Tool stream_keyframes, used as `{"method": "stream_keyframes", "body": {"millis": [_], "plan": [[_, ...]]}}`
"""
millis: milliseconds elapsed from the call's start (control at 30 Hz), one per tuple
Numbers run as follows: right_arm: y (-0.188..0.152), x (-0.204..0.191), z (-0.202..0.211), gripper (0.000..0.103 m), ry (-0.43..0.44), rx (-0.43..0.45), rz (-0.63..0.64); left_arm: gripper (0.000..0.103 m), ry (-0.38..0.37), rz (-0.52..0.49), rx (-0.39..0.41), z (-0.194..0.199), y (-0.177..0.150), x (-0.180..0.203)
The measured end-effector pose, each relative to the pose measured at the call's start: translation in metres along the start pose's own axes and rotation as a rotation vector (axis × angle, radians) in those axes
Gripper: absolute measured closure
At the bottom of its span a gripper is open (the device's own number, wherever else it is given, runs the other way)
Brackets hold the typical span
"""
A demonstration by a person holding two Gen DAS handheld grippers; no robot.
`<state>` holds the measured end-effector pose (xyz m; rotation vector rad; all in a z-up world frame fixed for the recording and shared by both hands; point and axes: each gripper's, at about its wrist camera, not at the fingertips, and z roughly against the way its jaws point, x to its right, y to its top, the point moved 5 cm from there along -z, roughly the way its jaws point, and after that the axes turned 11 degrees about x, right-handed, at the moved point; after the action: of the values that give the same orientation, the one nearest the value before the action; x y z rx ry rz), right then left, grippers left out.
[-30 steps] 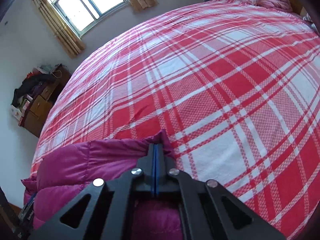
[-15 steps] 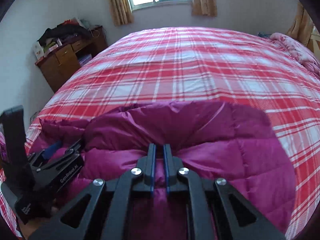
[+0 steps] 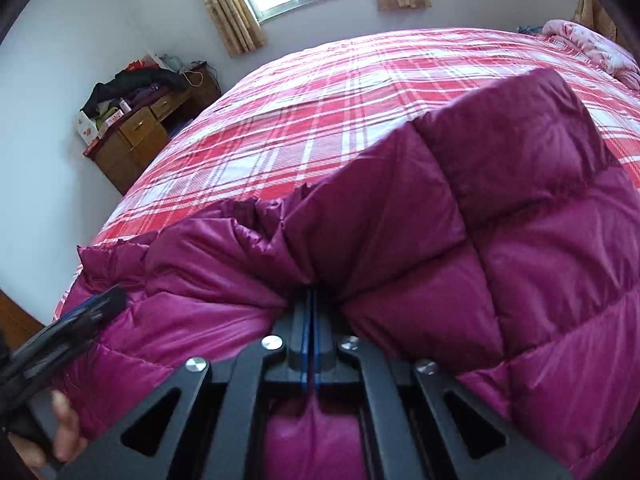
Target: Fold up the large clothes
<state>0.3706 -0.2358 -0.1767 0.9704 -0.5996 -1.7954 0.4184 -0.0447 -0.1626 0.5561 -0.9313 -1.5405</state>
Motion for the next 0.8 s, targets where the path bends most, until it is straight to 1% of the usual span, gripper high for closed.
{"method": "stream_keyframes", "body": {"millis": [67,133,167,233,300,333,367,400,433,500,567,633,700,733,800], "plan": [[-0.001,0.0,0.001,0.103,0.001,0.0,0.0,0.041,0.004,0.015,0.044,0.041,-0.001,-0.018],[0.0,0.0,0.003,0.103,0.002,0.001,0.0,0.039,0.027,0.025,0.095,0.083,-0.007,-0.036],[0.0,0.0,0.003,0.103,0.002,-0.001,-0.001,0.037,0.054,0.041,0.125,0.104,-0.012,-0.047],[0.0,-0.001,0.003,0.103,-0.007,-0.005,0.005,0.027,0.104,0.095,0.171,0.135,-0.026,-0.066],[0.002,-0.007,0.005,0.103,-0.055,-0.02,0.052,0.025,0.137,0.162,0.203,0.156,-0.047,-0.082],[0.005,-0.013,0.012,0.103,-0.106,-0.017,0.102,0.025,0.136,0.181,0.201,0.16,-0.055,-0.086],[0.007,-0.019,0.024,0.102,-0.137,0.017,0.135,0.025,0.125,0.195,0.188,0.161,-0.065,-0.088],[0.011,-0.029,0.043,0.096,-0.119,0.074,0.137,0.025,0.115,0.203,0.173,0.161,-0.074,-0.087],[0.012,-0.039,0.062,0.094,-0.076,0.115,0.125,0.025,0.104,0.209,0.162,0.16,-0.081,-0.086],[0.005,-0.061,0.089,0.094,-0.01,0.133,0.134,0.025,0.082,0.231,0.146,0.158,-0.092,-0.08],[-0.011,-0.077,0.103,0.094,0.027,0.127,0.139,0.025,0.067,0.256,0.149,0.154,-0.101,-0.072],[-0.026,-0.088,0.101,0.094,0.061,0.091,0.141,0.025,0.058,0.278,0.141,0.146,-0.106,-0.065],[-0.04,-0.091,0.086,0.094,0.05,0.049,0.135,0.025,0.057,0.285,0.116,0.135,-0.108,-0.061],[-0.046,-0.09,0.077,0.094,0.04,0.03,0.117,0.025,0.072,0.289,0.105,0.13,-0.11,-0.06],[-0.058,-0.084,0.065,0.096,0.047,0.009,0.08,0.025,0.079,0.305,0.114,0.126,-0.11,-0.06]]}}
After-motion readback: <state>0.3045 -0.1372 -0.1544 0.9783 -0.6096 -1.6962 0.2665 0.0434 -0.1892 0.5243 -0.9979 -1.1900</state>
